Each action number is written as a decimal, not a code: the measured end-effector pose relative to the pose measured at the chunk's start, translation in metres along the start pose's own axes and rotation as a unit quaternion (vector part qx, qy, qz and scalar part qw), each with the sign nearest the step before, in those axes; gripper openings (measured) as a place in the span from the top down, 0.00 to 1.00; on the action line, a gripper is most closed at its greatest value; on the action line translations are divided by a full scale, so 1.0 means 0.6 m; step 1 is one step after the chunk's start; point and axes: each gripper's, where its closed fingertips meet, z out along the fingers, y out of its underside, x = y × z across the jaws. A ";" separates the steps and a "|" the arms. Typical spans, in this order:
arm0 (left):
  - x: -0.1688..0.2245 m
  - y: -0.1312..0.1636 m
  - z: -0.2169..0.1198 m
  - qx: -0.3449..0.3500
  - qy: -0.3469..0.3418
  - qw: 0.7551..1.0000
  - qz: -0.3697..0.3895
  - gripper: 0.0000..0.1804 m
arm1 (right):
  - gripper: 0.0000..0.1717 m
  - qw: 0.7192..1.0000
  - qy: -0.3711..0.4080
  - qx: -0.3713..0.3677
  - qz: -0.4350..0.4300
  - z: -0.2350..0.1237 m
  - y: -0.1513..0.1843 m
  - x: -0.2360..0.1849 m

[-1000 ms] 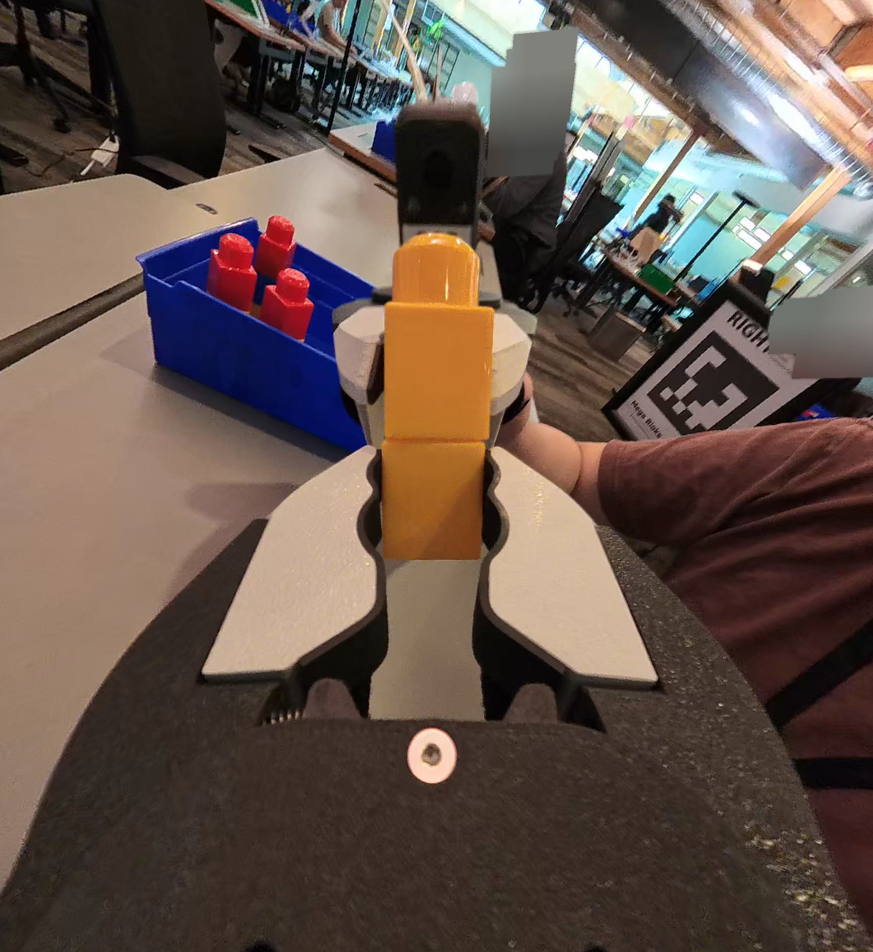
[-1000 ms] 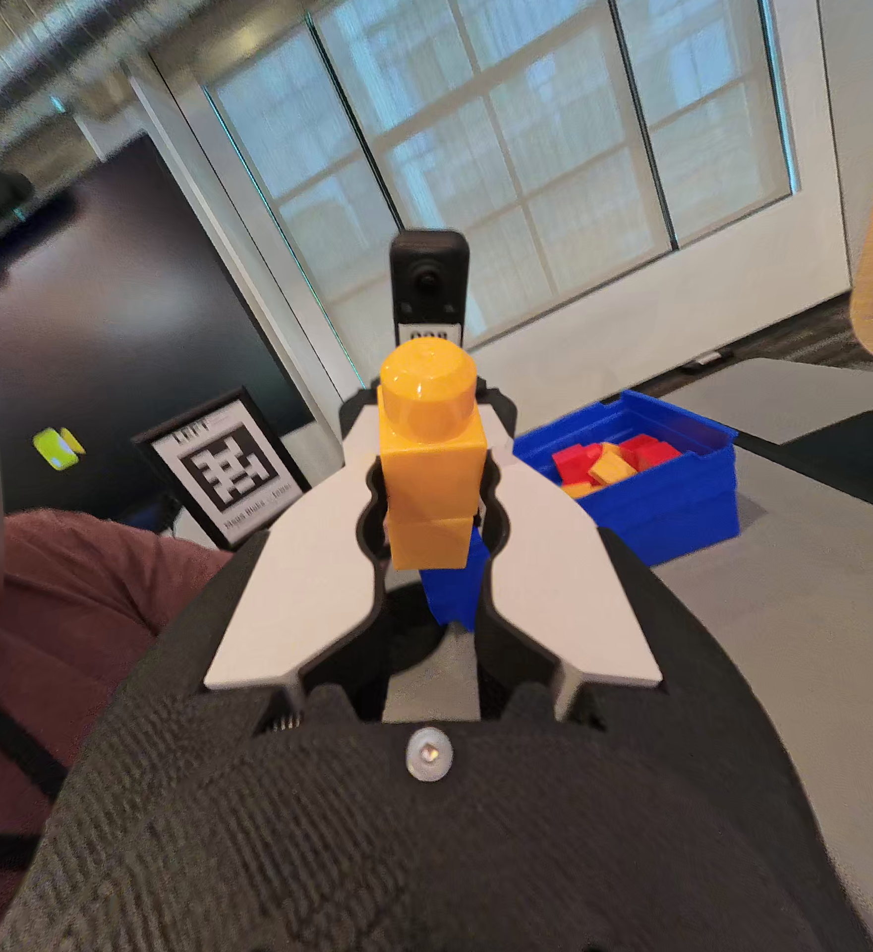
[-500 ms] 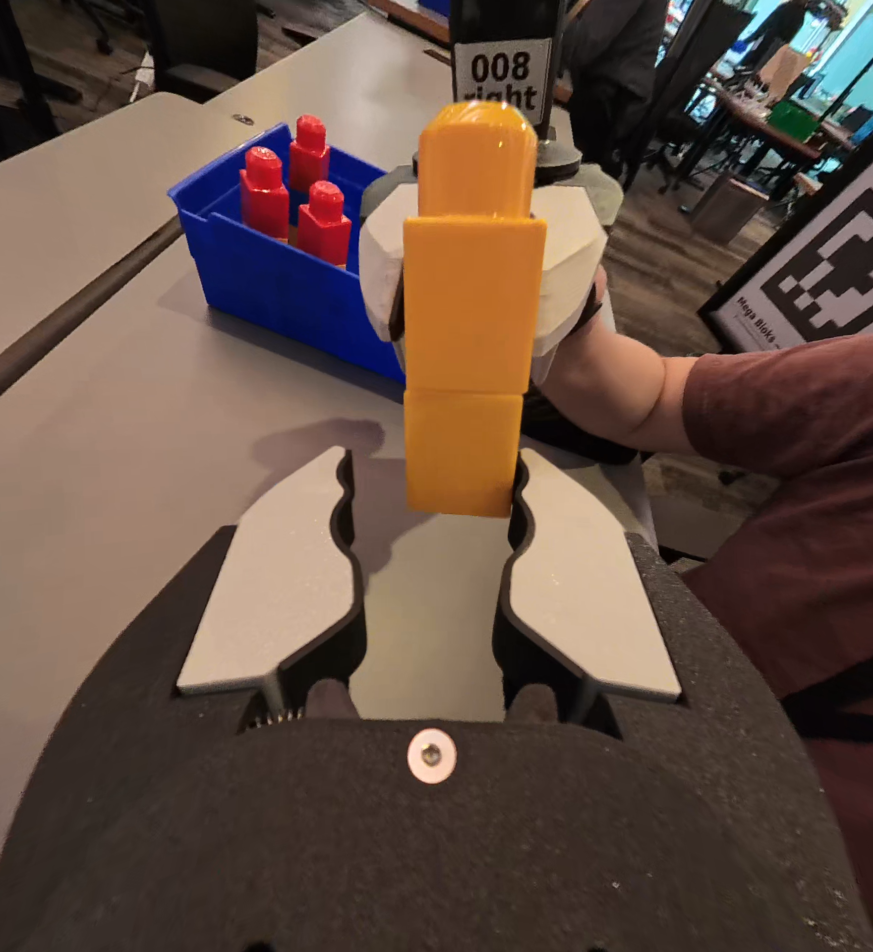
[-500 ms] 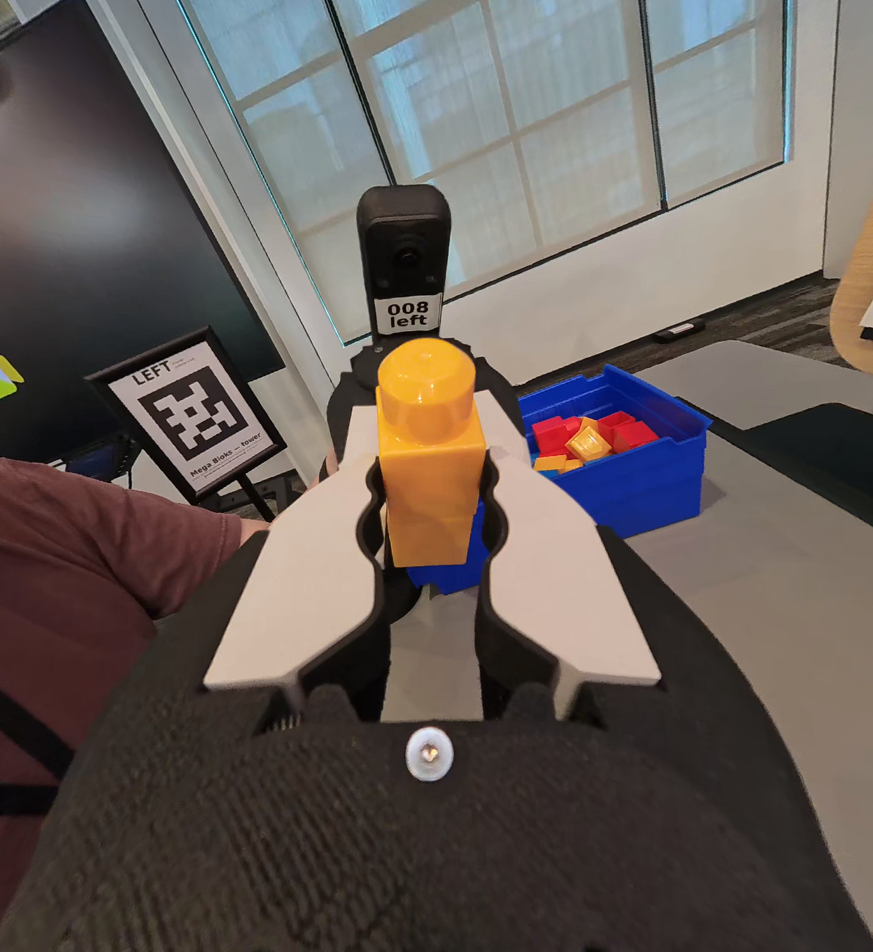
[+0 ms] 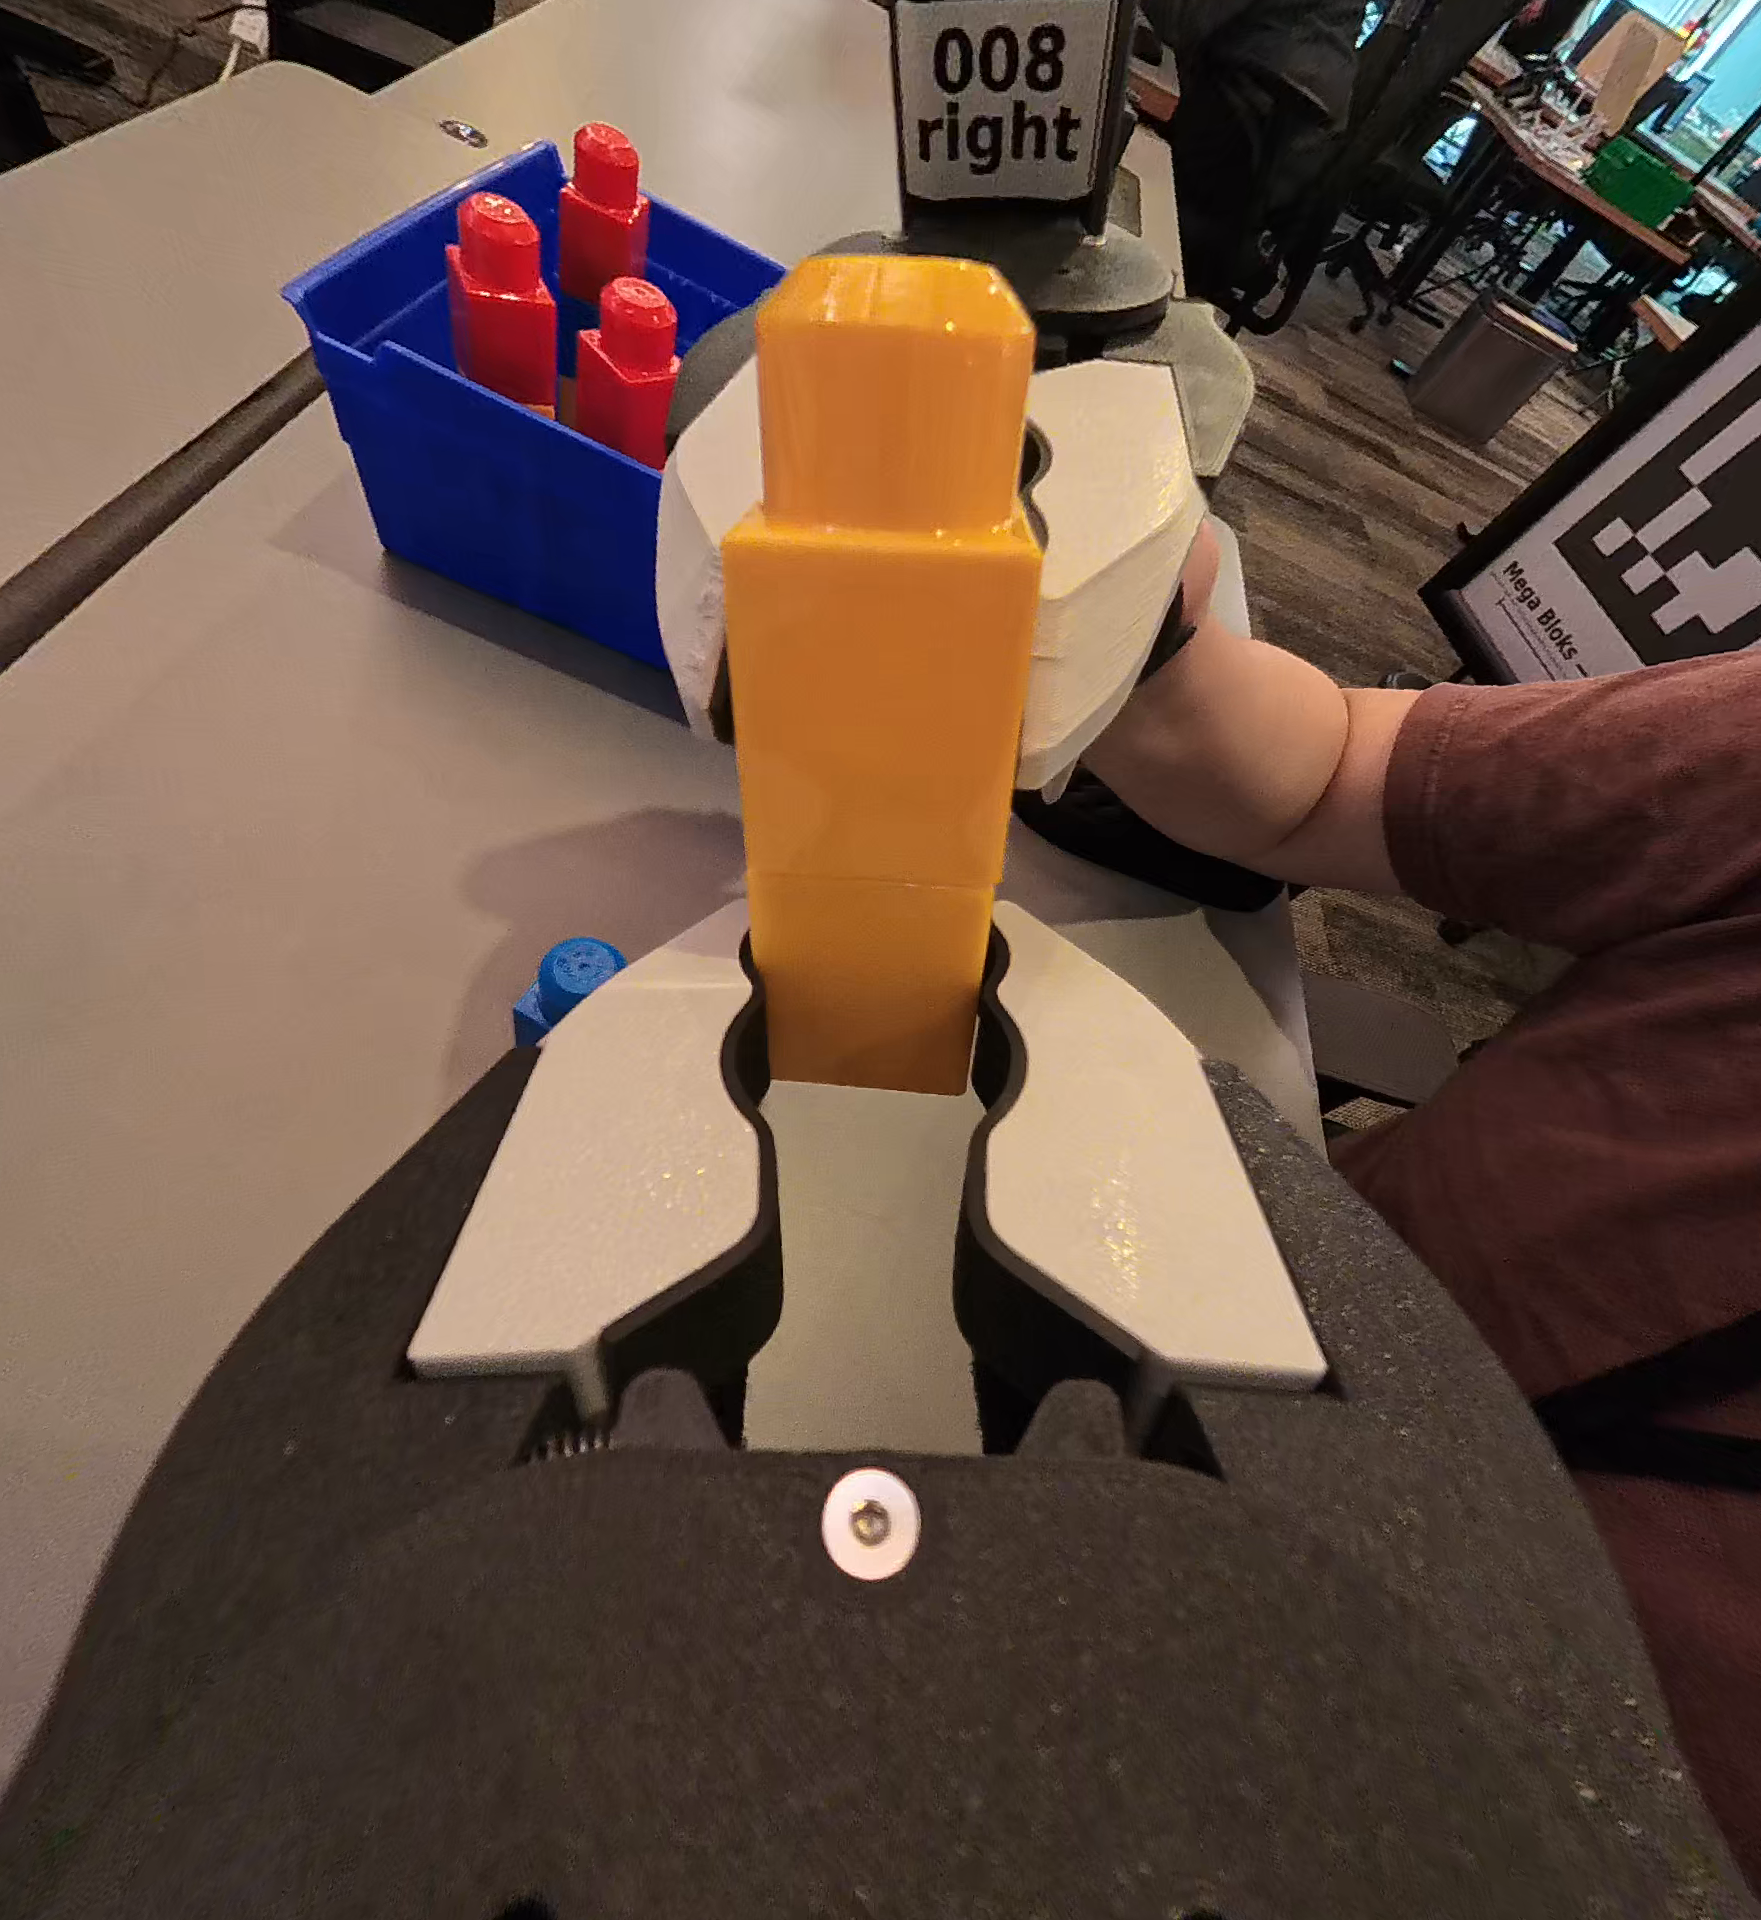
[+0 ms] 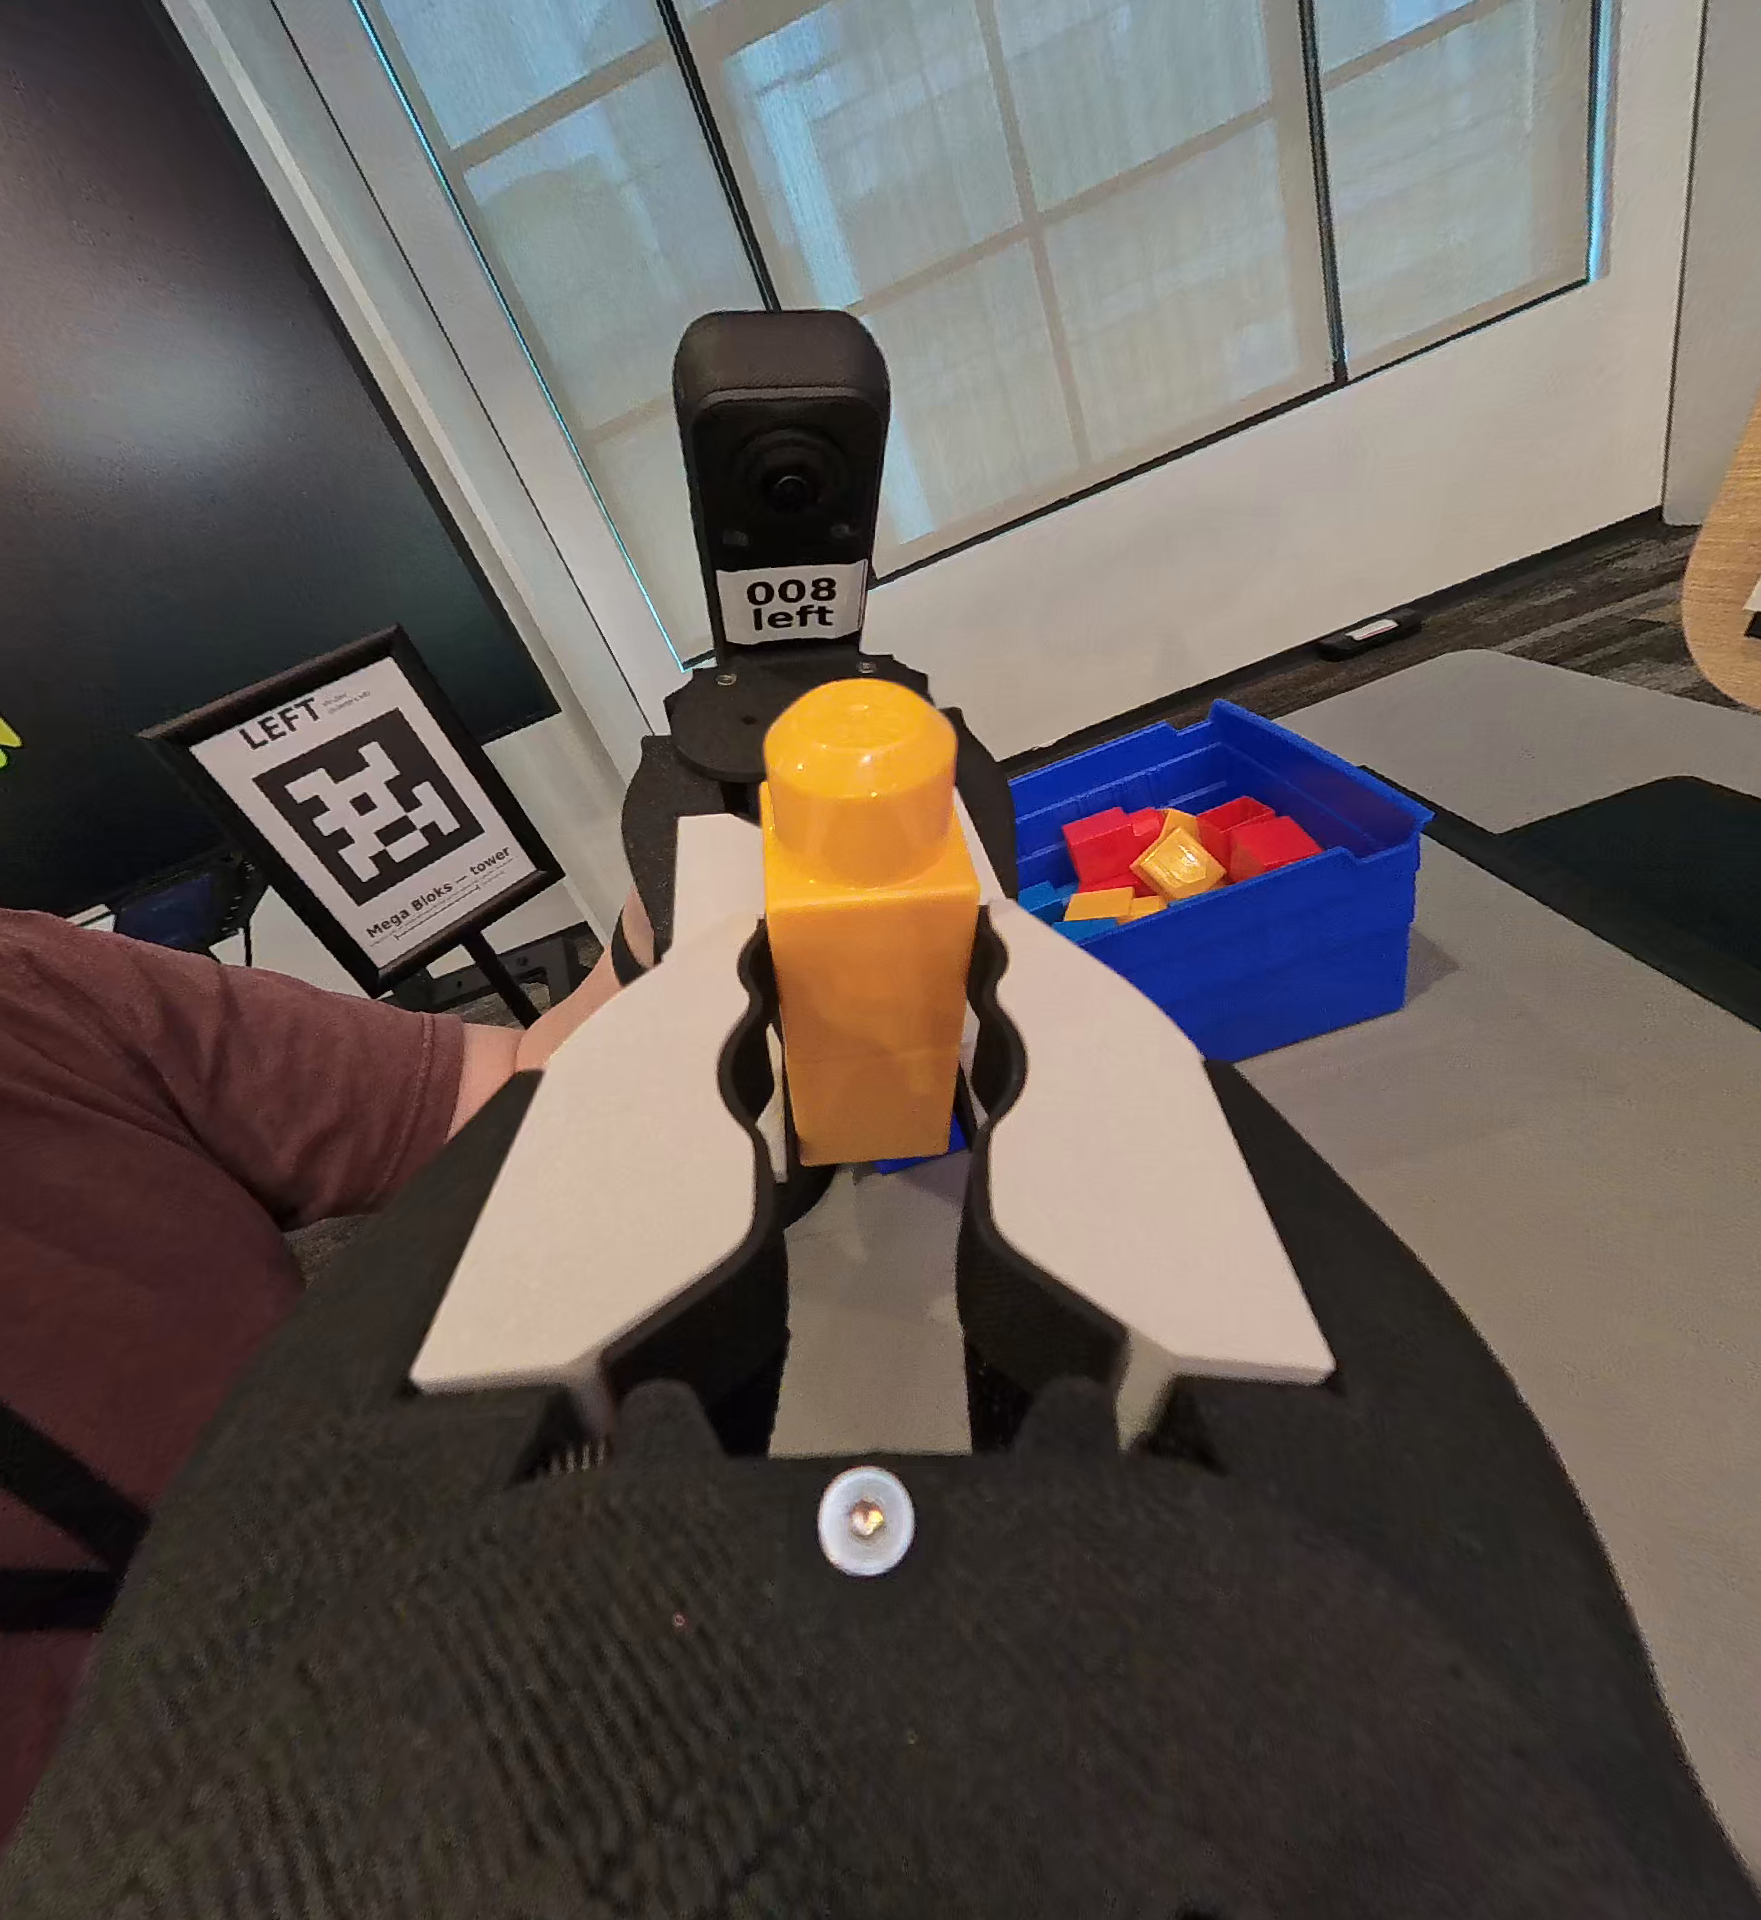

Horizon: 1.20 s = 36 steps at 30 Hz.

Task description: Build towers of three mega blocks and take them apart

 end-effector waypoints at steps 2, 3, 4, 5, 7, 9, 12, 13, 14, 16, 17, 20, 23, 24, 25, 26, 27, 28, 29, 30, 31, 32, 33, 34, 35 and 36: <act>0.000 0.003 0.000 -0.006 -0.002 1.000 0.002 0.80 | 0.79 1.000 -0.001 -0.003 -0.001 0.001 0.002 0.000; -0.001 0.004 0.000 -0.009 -0.005 1.000 0.004 0.80 | 0.79 1.000 -0.002 -0.004 -0.002 0.002 0.003 0.000; -0.002 0.005 0.000 -0.011 -0.007 1.000 0.005 0.80 | 0.79 1.000 -0.005 -0.004 -0.004 0.002 0.004 0.000; -0.002 0.005 0.000 -0.011 -0.009 1.000 0.007 0.80 | 0.79 1.000 -0.007 -0.006 -0.007 0.002 0.004 0.000; -0.006 0.004 -0.002 -0.015 -0.023 0.999 0.026 0.80 | 0.79 1.000 -0.009 -0.014 -0.026 -0.001 0.004 0.000; -0.032 0.003 -0.014 -0.026 -0.098 0.992 0.068 0.80 | 0.73 0.999 -0.004 -0.021 -0.043 -0.010 -0.002 0.003; -0.106 0.008 -0.069 -0.080 -0.297 0.939 0.153 0.80 | 0.64 0.997 0.024 -0.052 -0.043 -0.039 -0.007 0.019; -0.125 0.007 -0.092 -0.096 -0.353 0.915 0.168 0.80 | 0.64 0.996 0.046 -0.065 -0.047 -0.049 -0.006 0.031; -0.142 0.006 -0.115 -0.112 -0.406 0.889 0.179 0.80 | 0.65 0.994 0.066 -0.074 -0.053 -0.058 -0.005 0.042; -0.163 0.006 -0.150 -0.142 -0.480 0.843 0.199 0.80 | 0.65 0.991 0.081 -0.093 -0.057 -0.069 0.001 0.053; -0.168 0.006 -0.159 -0.151 -0.498 0.830 0.204 0.80 | 0.65 0.990 0.083 -0.102 -0.054 -0.071 0.005 0.055; -0.169 0.000 -0.162 -0.145 -0.512 0.821 0.205 0.80 | 0.65 0.988 0.087 -0.119 -0.048 -0.070 0.019 0.063; -0.171 -0.011 -0.175 -0.136 -0.544 0.801 0.210 0.80 | 0.65 0.984 0.088 -0.146 -0.043 -0.063 0.039 0.068; -0.170 -0.012 -0.176 -0.131 -0.546 0.801 0.207 0.80 | 0.65 0.982 0.090 -0.157 -0.044 -0.061 0.047 0.071; -0.169 -0.014 -0.177 -0.126 -0.546 0.803 0.202 0.80 | 0.65 0.980 0.094 -0.167 -0.047 -0.060 0.053 0.073; -0.168 -0.015 -0.177 -0.120 -0.545 0.805 0.199 0.80 | 0.65 0.978 0.097 -0.177 -0.050 -0.059 0.060 0.076; -0.168 -0.016 -0.179 -0.117 -0.547 0.806 0.196 0.80 | 0.65 0.976 0.100 -0.188 -0.053 -0.058 0.066 0.078; -0.168 -0.017 -0.183 -0.118 -0.552 0.802 0.195 0.80 | 0.65 0.973 0.103 -0.197 -0.056 -0.058 0.072 0.081; -0.169 -0.019 -0.187 -0.117 -0.558 0.798 0.195 0.80 | 0.65 0.971 0.107 -0.206 -0.059 -0.058 0.078 0.084; -0.169 -0.021 -0.190 -0.112 -0.563 0.796 0.194 0.80 | 0.64 0.968 0.112 -0.215 -0.063 -0.059 0.083 0.087; -0.168 -0.022 -0.190 -0.107 -0.562 0.798 0.190 0.80 | 0.64 0.965 0.118 -0.226 -0.068 -0.060 0.088 0.092; -0.167 -0.022 -0.189 -0.104 -0.557 0.803 0.185 0.80 | 0.64 0.960 0.125 -0.238 -0.075 -0.061 0.095 0.097; -0.167 -0.021 -0.188 -0.103 -0.554 0.806 0.182 0.80 | 0.64 0.955 0.134 -0.251 -0.082 -0.064 0.102 0.103; -0.169 -0.021 -0.191 -0.103 -0.559 0.803 0.182 0.80 | 0.64 0.949 0.141 -0.266 -0.090 -0.066 0.110 0.108; -0.170 -0.021 -0.195 -0.105 -0.565 0.798 0.183 0.80 | 0.64 0.944 0.146 -0.279 -0.098 -0.068 0.118 0.113; -0.171 -0.021 -0.196 -0.108 -0.567 0.796 0.183 0.80 | 0.64 0.938 0.151 -0.294 -0.107 -0.070 0.126 0.117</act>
